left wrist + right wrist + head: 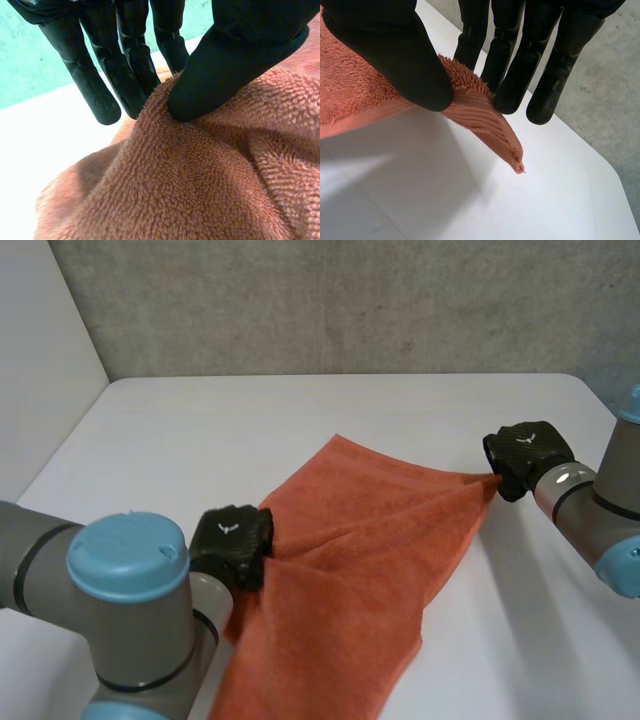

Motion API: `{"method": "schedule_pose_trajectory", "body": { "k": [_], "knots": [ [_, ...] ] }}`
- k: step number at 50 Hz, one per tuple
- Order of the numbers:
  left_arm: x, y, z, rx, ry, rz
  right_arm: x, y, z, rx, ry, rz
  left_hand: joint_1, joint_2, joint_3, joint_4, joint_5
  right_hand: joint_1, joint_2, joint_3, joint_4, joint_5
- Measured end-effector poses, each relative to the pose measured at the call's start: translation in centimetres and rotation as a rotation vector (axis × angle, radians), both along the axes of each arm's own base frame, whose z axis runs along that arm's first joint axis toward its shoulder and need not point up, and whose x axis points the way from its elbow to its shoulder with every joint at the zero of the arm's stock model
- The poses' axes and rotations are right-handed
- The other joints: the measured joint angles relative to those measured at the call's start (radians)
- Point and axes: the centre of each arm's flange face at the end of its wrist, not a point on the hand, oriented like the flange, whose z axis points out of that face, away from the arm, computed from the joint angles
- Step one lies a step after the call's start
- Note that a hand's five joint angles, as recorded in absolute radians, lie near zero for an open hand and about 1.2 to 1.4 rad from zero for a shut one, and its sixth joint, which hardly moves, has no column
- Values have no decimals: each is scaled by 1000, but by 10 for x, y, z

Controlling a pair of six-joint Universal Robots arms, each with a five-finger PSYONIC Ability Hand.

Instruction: Fold the laundry

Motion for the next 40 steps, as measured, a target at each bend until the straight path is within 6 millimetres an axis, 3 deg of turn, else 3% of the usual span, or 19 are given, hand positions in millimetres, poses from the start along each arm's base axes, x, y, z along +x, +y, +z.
{"method": "schedule_pose_trajectory", "body": {
  "k": [10,15,16,20,23,25,27,28,29,30,31,32,40],
  "knots": [
    [-4,-20,26,-115,-5,-13,-18,-4,-5,20,10,-47,0,2,1,3,0,0,0,0,0,0],
    [-15,-47,43,-189,27,-14,-21,-2,-10,39,12,-54,0,2,1,3,0,0,0,0,0,0],
    [-15,-47,43,-189,27,-14,-21,-2,-10,39,12,-54,0,2,1,3,0,0,0,0,0,0],
    [-22,-90,37,-266,-35,-7,-22,3,-16,61,14,-56,0,2,1,3,0,0,0,0,0,0],
    [-24,-97,34,-280,-53,-9,-22,4,-17,64,14,-56,0,2,1,3,0,0,0,0,0,0],
    [-28,-111,24,-331,-98,-24,-21,6,-19,71,12,-54,0,-13,0,-9,0,0,0,0,0,0],
    [-30,-118,18,-366,-120,-33,-21,6,-20,74,11,-53,-16,-69,-53,-55,-24,0,0,0,0,0],
    [-32,-120,15,-386,-127,-36,-20,7,-20,75,10,-52,-266,-314,-310,-296,-267,0,0,0,0,4],
    [-32,-121,14,-394,-131,-38,-20,7,-20,75,10,-52,-266,-314,-310,-296,-267,0,0,0,0,4],
    [-32,-121,13,-399,-134,-39,-20,7,-20,75,10,-52,-435,-436,-423,-425,-412,0,0,0,0,8],
    [-32,-120,11,-408,-142,-42,-20,7,-20,74,9,-52,-673,-674,-668,-674,-659,0,0,0,0,12],
    [-31,-118,11,-410,-145,-43,-20,7,-20,72,8,-52,-775,-804,-800,-790,-771,0,0,0,0,12],
    [-13,-80,27,-372,-154,-56,-22,5,-20,60,6,-58,-956,-1005,-1000,-1004,-977,0,0,0,0,13]
  ]
}}
